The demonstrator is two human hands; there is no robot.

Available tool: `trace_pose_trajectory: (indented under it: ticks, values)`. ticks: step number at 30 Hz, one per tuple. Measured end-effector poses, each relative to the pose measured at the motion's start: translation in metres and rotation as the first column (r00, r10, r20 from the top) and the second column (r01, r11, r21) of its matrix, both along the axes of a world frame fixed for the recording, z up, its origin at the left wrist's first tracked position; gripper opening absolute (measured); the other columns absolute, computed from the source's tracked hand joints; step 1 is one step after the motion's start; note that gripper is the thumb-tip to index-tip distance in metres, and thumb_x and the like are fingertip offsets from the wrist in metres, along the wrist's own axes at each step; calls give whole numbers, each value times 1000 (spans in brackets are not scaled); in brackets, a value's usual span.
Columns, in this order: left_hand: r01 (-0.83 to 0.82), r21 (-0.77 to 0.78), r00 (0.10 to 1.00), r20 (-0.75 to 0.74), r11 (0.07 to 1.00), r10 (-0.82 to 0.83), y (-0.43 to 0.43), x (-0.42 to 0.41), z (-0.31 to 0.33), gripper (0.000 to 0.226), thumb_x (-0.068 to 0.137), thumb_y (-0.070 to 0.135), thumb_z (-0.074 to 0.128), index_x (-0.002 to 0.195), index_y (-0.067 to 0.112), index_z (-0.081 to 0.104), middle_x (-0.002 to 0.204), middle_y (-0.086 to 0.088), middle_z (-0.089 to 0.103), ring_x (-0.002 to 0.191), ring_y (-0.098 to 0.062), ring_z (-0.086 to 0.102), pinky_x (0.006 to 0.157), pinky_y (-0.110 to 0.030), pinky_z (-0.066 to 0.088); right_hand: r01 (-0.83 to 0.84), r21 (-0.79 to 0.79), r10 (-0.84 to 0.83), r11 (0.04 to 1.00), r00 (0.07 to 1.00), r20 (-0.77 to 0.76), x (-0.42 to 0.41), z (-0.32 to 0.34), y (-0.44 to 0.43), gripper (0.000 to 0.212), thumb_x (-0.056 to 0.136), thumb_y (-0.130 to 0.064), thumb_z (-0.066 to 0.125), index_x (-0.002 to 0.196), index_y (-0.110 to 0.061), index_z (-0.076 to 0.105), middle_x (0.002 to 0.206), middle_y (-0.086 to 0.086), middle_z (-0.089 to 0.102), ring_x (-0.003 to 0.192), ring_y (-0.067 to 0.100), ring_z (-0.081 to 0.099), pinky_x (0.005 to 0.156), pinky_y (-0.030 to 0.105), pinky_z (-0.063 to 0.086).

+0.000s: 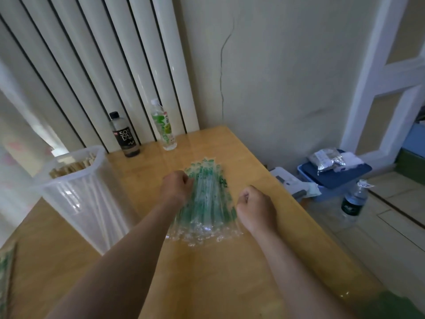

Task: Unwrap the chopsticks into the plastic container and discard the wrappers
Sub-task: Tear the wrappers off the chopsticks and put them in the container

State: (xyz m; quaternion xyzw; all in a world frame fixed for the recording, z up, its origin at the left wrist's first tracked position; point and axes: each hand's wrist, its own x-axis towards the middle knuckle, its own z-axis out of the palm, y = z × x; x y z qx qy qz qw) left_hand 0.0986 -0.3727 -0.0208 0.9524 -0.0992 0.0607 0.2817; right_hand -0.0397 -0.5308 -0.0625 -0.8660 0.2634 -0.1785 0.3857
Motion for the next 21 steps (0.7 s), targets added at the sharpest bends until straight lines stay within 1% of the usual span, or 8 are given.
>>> trace_pose_trajectory:
  ticks: [6, 8, 11, 12, 14, 16, 18, 21]
  values:
    - [-13, -3, 1000, 6, 1000, 13, 2, -6, 4, 28, 101, 29, 57, 82, 10, 64, 77, -6, 62, 74, -24, 58, 72, -38, 52, 6, 3, -6, 1000, 1000, -2, 1, 1, 1, 16, 91, -14, 49, 80, -22, 57, 78, -3, 64, 73, 24, 61, 67, 44, 57]
    - [-3, -6, 1000, 15, 1000, 3, 4, -11, 9, 31, 102, 30, 54, 79, 10, 62, 76, -6, 61, 73, -25, 58, 70, -37, 52, 14, 11, -14, 1000, 1000, 6, 1, 1, 0, 16, 90, -14, 49, 79, -22, 58, 78, -3, 64, 73, 23, 60, 66, 41, 56]
    - [32, -10, 999, 43, 999, -31, 11, -24, 22, 35, 104, 27, 50, 72, 12, 56, 70, -3, 55, 65, -19, 50, 54, -30, 36, 12, 59, -12, 998, 1000, -1, -1, 4, -1, 18, 90, -12, 49, 79, -22, 60, 79, -3, 65, 73, 22, 60, 66, 38, 53]
    - [50, -16, 997, 50, 999, -50, 14, -31, 28, 36, 104, 26, 49, 71, 13, 55, 68, -2, 53, 64, -18, 48, 52, -29, 32, 6, 72, -5, 997, 1000, -20, -2, 7, -2, 19, 90, -11, 48, 80, -22, 61, 80, -3, 66, 74, 22, 61, 67, 38, 54]
    - [106, -23, 992, 67, 994, -105, 23, -43, 38, 34, 103, 24, 48, 73, 12, 56, 70, -3, 56, 67, -20, 51, 52, -28, 32, 13, 118, -10, 993, 1000, -27, -6, 15, -1, 23, 90, -8, 47, 84, -23, 65, 87, -2, 68, 79, 22, 62, 72, 38, 56]
    - [163, -40, 984, 85, 986, -159, 33, -59, 48, 28, 103, 23, 47, 80, 12, 60, 74, -3, 59, 69, -20, 55, 53, -27, 35, 34, 127, -37, 991, 999, 27, -9, 28, 4, 26, 90, -4, 47, 86, -20, 66, 90, 0, 68, 81, 23, 62, 74, 38, 57]
    - [205, -86, 975, 101, 975, -197, 45, -76, 55, 21, 103, 22, 47, 94, 13, 63, 80, -2, 63, 70, -17, 57, 55, -27, 41, 14, 55, -20, 998, 993, 117, -12, 47, 21, 25, 89, -2, 47, 84, -17, 66, 85, -1, 67, 79, 25, 62, 72, 41, 58]
    - [218, -140, 970, 136, 966, -199, 68, -101, 55, 19, 102, 23, 48, 106, 14, 65, 85, -2, 66, 74, -20, 58, 60, -32, 41, -112, -38, 118, 993, 959, 259, -20, 73, 62, 23, 90, -3, 49, 81, -13, 68, 74, -1, 65, 70, 26, 61, 64, 41, 54]
